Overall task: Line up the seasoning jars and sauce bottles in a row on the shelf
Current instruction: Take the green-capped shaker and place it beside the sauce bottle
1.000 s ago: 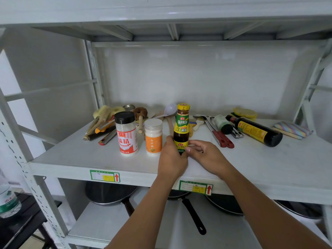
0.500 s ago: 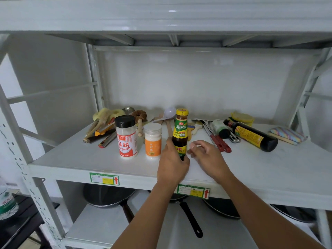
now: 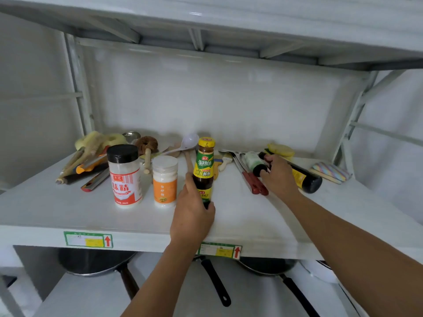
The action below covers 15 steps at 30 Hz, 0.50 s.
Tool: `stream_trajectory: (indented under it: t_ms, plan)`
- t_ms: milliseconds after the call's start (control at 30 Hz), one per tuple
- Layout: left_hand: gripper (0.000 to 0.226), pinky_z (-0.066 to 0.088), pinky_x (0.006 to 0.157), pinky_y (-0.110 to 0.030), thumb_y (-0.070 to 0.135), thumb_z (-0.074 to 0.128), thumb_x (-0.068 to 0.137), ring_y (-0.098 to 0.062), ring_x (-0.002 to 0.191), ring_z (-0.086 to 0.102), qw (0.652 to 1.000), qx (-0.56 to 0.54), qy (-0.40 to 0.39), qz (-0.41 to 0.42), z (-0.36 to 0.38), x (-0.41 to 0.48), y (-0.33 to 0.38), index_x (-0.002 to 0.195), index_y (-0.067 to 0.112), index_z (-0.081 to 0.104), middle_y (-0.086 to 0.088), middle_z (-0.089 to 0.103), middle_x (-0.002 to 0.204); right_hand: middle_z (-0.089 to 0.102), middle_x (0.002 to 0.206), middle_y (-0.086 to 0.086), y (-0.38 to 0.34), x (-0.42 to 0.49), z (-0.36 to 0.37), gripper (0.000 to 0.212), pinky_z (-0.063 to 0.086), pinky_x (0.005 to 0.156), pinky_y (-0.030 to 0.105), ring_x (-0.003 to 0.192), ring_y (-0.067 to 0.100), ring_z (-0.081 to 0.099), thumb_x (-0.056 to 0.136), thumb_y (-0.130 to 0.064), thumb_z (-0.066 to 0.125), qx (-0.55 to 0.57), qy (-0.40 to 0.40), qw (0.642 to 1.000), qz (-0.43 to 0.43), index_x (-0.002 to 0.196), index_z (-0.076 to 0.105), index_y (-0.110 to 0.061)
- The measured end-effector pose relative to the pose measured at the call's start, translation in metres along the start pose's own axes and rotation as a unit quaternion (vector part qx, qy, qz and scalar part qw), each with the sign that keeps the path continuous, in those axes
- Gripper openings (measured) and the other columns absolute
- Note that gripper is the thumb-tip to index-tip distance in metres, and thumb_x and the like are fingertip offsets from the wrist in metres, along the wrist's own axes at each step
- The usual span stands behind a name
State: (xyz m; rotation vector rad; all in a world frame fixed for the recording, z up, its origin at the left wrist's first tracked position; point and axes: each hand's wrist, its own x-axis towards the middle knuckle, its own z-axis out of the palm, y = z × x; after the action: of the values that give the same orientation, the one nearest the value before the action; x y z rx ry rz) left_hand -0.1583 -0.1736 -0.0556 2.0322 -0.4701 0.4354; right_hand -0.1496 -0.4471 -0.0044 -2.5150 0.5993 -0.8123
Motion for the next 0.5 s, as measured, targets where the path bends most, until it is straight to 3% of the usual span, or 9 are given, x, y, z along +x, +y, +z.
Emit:
stream_trajectory:
  t_ms: [133, 233, 333, 500]
  plan:
    - [0.095, 0.055, 0.102, -0.047, 0.014, 0.075, 0.087, -0.027, 0.126, 0.059, 1.0, -0.004, 0.003, 0.01, 0.003, 0.0, -0.002, 0.161, 0.022, 0.016, -0.007, 0.058, 0.141, 0.067, 0.126, 0.015, 0.001, 0.018, 0.016, 0.059, 0.055, 0.094, 0.047, 0.113, 0.035, 0.066, 0.087, -0.035, 0.071, 0.007, -0.01, 1.0, 0.015, 0.137, 0.055, -0.008]
    - [0.095, 0.054, 0.105, -0.042, 0.014, 0.076, 0.088, -0.024, 0.132, 0.057, 1.0, -0.001, 0.012, 0.013, 0.004, -0.002, -0.002, 0.161, 0.023, 0.016, -0.005, 0.056, 0.146, 0.064, 0.131, 0.014, -0.004, 0.027, 0.026, 0.063, 0.055, 0.089, 0.044, 0.113, 0.037, 0.065, 0.087, -0.039, 0.069, -0.01, -0.006, 1.0, 0.014, 0.14, 0.052, -0.009]
    - [0.096, 0.052, 0.106, -0.038, 0.017, 0.077, 0.089, -0.022, 0.135, 0.055, 1.0, 0.008, 0.022, 0.017, 0.005, -0.003, -0.001, 0.162, 0.024, 0.014, -0.004, 0.054, 0.149, 0.06, 0.133, 0.021, -0.004, 0.033, 0.039, 0.063, 0.054, 0.094, 0.051, 0.118, 0.046, 0.061, 0.089, -0.039, 0.067, -0.074, -0.003, 0.997, 0.008, 0.14, 0.047, -0.007]
    - [0.089, 0.053, 0.1, -0.034, 0.021, 0.071, 0.091, -0.018, 0.127, 0.058, 0.999, 0.0, 0.036, 0.015, 0.003, -0.005, 0.003, 0.161, 0.026, 0.017, -0.001, 0.057, 0.14, 0.059, 0.129, 0.029, 0.002, 0.045, 0.047, 0.068, 0.05, 0.092, 0.048, 0.118, 0.047, 0.06, 0.089, -0.041, 0.07, -0.123, -0.013, 0.992, 0.032, 0.137, 0.048, 0.002]
